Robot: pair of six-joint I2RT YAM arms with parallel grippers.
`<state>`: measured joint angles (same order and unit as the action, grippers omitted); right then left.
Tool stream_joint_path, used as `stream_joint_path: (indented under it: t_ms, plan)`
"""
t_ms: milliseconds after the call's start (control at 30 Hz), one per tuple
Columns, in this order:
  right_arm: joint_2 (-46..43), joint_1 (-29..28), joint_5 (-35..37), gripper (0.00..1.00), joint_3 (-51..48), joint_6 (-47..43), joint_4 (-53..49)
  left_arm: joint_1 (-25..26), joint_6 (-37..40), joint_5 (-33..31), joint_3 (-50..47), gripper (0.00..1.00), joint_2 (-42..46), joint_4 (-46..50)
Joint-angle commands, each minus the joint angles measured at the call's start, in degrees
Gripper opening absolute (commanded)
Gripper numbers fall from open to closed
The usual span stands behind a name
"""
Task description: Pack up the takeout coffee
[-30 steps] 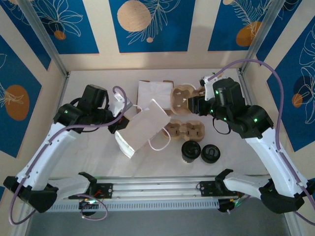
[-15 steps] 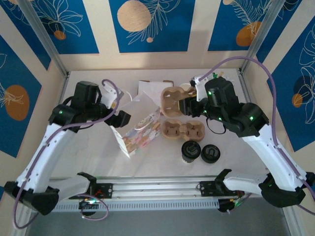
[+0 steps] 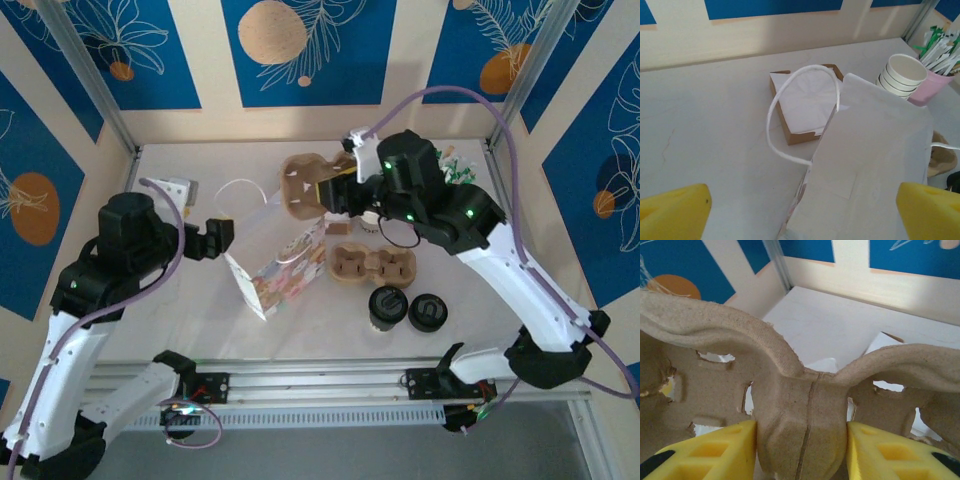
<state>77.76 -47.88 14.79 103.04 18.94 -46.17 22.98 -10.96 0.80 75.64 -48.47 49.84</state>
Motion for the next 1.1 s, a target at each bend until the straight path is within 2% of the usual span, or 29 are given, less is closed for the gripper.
stream_joint_path:
  t_ms: [0,267,600,800,1067]
  plan:
    - [3.2,-2.0,-3.6,0.48,4.2,0.9,0.7,-0.4,-7.3,2.4,-3.5,0.91,2.4,1.4]
    - [10.7,-4.8,-8.4,0.48,9.7,0.1,-0.3,-0.3,-10.9,-2.6,-8.1,0.86,7.3,2.8]
    - [17.8,-4.4,-15.2,0.48,13.9,0.4,-2.0,-0.4,-10.8,-5.2,-10.3,0.85,9.7,4.7]
    - [20.1,-3.8,-17.3,0.48,14.7,0.7,-4.1,-0.4,-10.1,-10.8,-10.2,0.85,11.2,5.6]
    - [21.8,-2.2,-17.8,0.48,14.3,-0.4,-7.6,-0.4,-10.0,-9.7,-10.3,0.86,11.1,5.7]
